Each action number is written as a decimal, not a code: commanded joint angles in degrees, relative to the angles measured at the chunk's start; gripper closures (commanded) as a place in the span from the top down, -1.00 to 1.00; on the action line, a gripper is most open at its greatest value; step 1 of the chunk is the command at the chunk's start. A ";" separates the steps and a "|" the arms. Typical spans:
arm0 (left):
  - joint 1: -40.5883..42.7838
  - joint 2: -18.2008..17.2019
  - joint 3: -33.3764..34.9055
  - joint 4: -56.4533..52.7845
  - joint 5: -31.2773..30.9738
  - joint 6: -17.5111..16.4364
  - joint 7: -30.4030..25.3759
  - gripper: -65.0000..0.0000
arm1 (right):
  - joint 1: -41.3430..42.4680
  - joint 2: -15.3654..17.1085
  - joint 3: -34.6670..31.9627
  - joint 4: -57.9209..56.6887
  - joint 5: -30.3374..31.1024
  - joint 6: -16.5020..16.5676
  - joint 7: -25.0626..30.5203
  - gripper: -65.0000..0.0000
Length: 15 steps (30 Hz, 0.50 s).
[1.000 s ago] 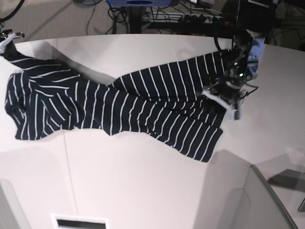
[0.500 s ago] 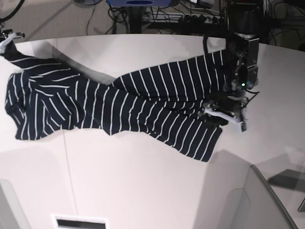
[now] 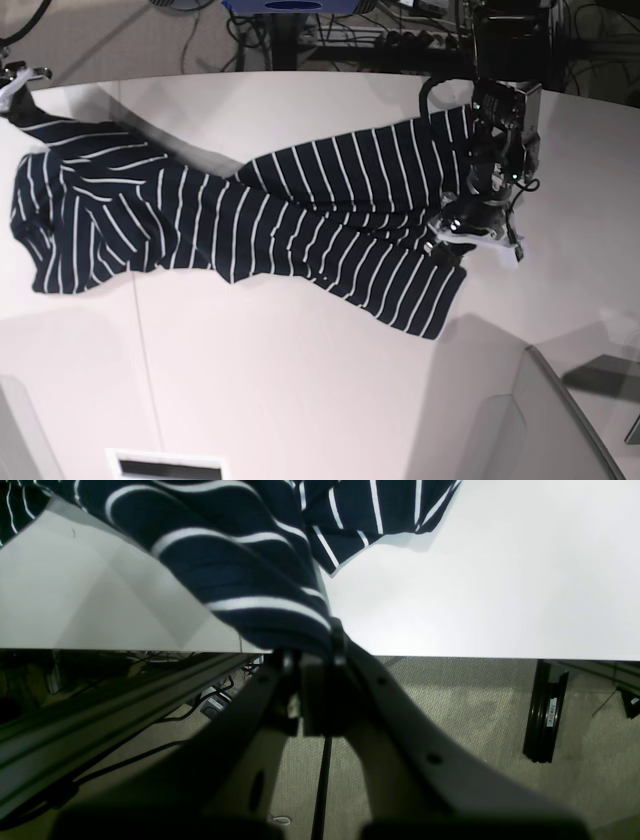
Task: Layout the t-shirt on the table in an organized manner, then fold the t-shirt properly
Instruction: 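Grasp the shirt hem with the left gripper and stretch it flat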
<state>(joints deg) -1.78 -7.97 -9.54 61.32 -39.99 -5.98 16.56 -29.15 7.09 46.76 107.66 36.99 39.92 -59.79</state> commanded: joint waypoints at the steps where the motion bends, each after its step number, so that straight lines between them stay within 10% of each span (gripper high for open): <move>1: -1.69 -0.43 0.00 0.61 -0.50 -0.40 -1.04 -0.11 | -0.35 0.86 0.58 0.87 0.33 0.08 0.93 -1.00; 15: -8.72 0.89 0.09 -7.91 -0.41 -0.40 -1.04 -0.11 | -0.35 0.86 0.67 0.87 0.33 0.08 0.93 -1.00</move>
<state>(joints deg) -9.39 -6.90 -9.54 52.64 -40.16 -5.85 16.10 -29.26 7.09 46.81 107.66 36.97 39.92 -59.79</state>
